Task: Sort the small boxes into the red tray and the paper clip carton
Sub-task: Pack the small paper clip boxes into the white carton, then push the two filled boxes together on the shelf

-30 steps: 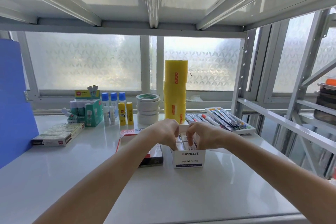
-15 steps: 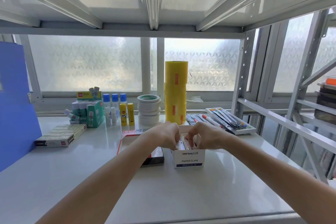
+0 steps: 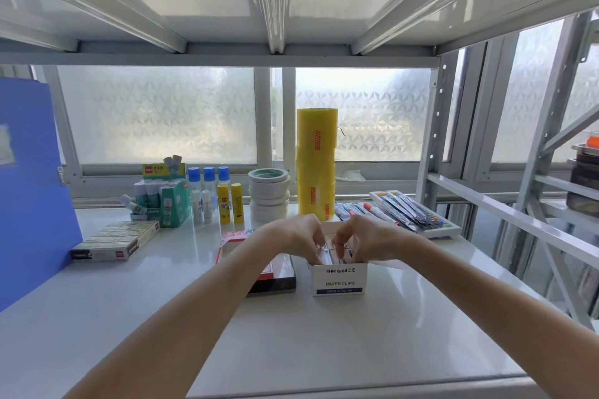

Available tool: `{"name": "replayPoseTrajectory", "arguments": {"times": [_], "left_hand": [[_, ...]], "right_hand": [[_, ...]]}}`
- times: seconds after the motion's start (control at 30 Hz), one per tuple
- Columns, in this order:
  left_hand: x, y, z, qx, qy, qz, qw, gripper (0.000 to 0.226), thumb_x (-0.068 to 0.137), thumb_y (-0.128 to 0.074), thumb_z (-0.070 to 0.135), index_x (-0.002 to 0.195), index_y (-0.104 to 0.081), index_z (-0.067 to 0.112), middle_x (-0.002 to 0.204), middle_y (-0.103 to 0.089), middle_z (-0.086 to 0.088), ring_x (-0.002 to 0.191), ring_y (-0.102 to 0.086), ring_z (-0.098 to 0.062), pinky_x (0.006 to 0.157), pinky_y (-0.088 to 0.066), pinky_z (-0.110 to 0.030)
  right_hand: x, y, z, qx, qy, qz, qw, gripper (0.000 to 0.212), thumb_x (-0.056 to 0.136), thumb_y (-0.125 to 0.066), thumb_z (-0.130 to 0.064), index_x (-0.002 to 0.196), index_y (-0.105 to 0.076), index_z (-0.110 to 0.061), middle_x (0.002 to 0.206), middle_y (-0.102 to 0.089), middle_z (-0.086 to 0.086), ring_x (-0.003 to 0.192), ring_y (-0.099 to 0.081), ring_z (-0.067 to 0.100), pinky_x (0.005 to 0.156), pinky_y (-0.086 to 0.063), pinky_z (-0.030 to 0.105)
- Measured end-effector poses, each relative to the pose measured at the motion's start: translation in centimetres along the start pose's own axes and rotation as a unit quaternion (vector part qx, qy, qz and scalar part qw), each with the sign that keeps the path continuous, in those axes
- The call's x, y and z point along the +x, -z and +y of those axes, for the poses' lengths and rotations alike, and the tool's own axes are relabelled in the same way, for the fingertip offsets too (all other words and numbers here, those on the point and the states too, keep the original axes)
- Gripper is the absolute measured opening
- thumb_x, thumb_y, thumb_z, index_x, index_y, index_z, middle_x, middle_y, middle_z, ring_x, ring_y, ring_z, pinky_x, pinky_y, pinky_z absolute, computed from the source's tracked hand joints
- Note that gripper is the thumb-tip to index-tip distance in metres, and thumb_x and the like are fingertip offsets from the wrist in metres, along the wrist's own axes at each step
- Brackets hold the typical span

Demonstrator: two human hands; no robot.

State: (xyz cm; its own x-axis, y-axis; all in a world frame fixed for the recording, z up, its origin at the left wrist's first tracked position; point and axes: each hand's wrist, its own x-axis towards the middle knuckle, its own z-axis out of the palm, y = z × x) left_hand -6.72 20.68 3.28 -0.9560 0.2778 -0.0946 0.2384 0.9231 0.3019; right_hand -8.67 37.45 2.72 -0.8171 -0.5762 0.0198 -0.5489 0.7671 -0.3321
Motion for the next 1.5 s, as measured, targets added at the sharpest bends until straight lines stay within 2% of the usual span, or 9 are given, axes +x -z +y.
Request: {"name": "replayPoseTrajectory", "arguments": {"times": [0.17, 0.3, 0.4, 0.53, 0.77, 0.9, 1.17, 1.37, 1.5], "left_hand": [[-1.9, 2.9, -1.1, -0.082, -0.042, 0.007, 0.996, 0.059, 0.081, -0.073, 0.036, 0.132, -0.059, 0.009, 0.142, -0.055, -0.003, 0.132, -0.048, -0.017, 0.112, -0.035, -0.035], [-5.1, 3.8, -5.6, -0.09, 0.019, 0.102, 0.99, 0.054, 0.089, -0.063, 0.036, 0.136, -0.054, 0.011, 0.145, -0.051, -0.004, 0.128, -0.047, -0.017, 0.107, -0.034, -0.033], [-8.3, 3.2, -9.5, -0.098, 0.109, 0.039, 0.988, 0.095, 0.071, -0.074, 0.053, 0.15, -0.031, 0.021, 0.158, -0.029, 0.001, 0.143, -0.029, -0.019, 0.115, -0.025, -0.036], [-11.0, 1.0, -11.1, -0.17, 0.128, -0.024, 0.977, 0.133, 0.043, -0.088, 0.054, 0.153, -0.019, 0.025, 0.16, -0.024, 0.004, 0.143, -0.029, -0.018, 0.117, -0.026, -0.031], [-10.8, -0.1, -11.8, -0.232, 0.088, -0.015, 0.969, 0.071, 0.066, -0.087, 0.019, 0.12, -0.045, 0.038, 0.11, -0.054, 0.026, 0.119, -0.048, -0.009, 0.083, -0.041, -0.006], [-10.9, -0.5, -12.3, -0.25, 0.071, 0.003, 0.966, 0.085, 0.051, -0.089, 0.036, 0.124, -0.045, 0.038, 0.12, -0.058, 0.02, 0.126, -0.05, -0.011, 0.091, -0.041, -0.01], [-11.0, -0.9, -12.5, -0.268, 0.073, 0.01, 0.961, 0.07, 0.069, -0.085, 0.016, 0.118, -0.043, 0.041, 0.11, -0.056, 0.026, 0.103, -0.052, 0.006, 0.072, -0.043, 0.002], [-10.8, -1.1, -12.7, -0.27, 0.091, 0.01, 0.959, 0.09, 0.068, -0.086, 0.02, 0.144, -0.036, 0.026, 0.111, -0.051, 0.026, 0.117, -0.048, -0.008, 0.077, -0.044, -0.004], [-10.6, -0.9, -12.5, -0.247, 0.102, -0.001, 0.964, 0.102, 0.068, -0.086, 0.027, 0.152, -0.026, 0.024, 0.139, -0.047, 0.01, 0.126, -0.04, -0.012, 0.105, -0.037, -0.023]], "right_hand": [[-0.4, 1.3, 1.1, 0.091, 0.042, 0.028, 0.995, 0.025, 0.064, -0.083, -0.04, 0.084, -0.073, -0.03, 0.107, -0.069, -0.011, 0.11, -0.058, 0.009, 0.106, -0.04, 0.036], [-3.4, 1.6, 1.8, 0.204, 0.036, 0.031, 0.978, 0.051, 0.064, -0.076, -0.056, 0.11, -0.067, -0.037, 0.132, -0.057, -0.011, 0.129, -0.045, 0.01, 0.116, -0.03, 0.038], [-4.7, 0.0, 2.6, 0.171, 0.032, 0.015, 0.985, 0.07, 0.053, -0.085, -0.057, 0.118, -0.06, -0.045, 0.136, -0.053, -0.014, 0.128, -0.047, 0.01, 0.114, -0.034, 0.036], [-4.1, -2.3, 2.2, 0.184, 0.057, 0.068, 0.979, 0.061, 0.057, -0.086, -0.046, 0.114, -0.067, -0.035, 0.127, -0.057, -0.025, 0.122, -0.051, -0.003, 0.111, -0.038, 0.033], [-2.7, -3.2, 1.1, 0.199, 0.073, 0.104, 0.972, 0.064, 0.053, -0.086, -0.045, 0.113, -0.068, -0.032, 0.121, -0.059, -0.028, 0.117, -0.05, -0.01, 0.102, -0.038, 0.021], [-2.5, -3.7, 1.2, 0.207, 0.077, 0.127, 0.967, 0.058, 0.056, -0.089, -0.035, 0.11, -0.069, -0.028, 0.113, -0.056, -0.036, 0.11, -0.05, -0.019, 0.094, -0.036, 0.008], [-2.8, -4.0, 1.2, 0.221, 0.085, 0.141, 0.961, 0.05, 0.059, -0.09, -0.026, 0.105, -0.07, -0.021, 0.105, -0.049, -0.041, 0.099, -0.046, -0.032, 0.083, -0.033, -0.008], [-2.8, -4.0, 1.2, 0.216, 0.088, 0.146, 0.961, 0.049, 0.06, -0.089, -0.025, 0.104, -0.07, -0.019, 0.104, -0.049, -0.041, 0.097, -0.047, -0.032, 0.081, -0.032, -0.009], [-2.7, -3.8, 1.3, 0.196, 0.089, 0.135, 0.967, 0.05, 0.06, -0.089, -0.03, 0.106, -0.07, -0.022, 0.109, -0.049, -0.038, 0.101, -0.046, -0.03, 0.083, -0.032, -0.008]]}}
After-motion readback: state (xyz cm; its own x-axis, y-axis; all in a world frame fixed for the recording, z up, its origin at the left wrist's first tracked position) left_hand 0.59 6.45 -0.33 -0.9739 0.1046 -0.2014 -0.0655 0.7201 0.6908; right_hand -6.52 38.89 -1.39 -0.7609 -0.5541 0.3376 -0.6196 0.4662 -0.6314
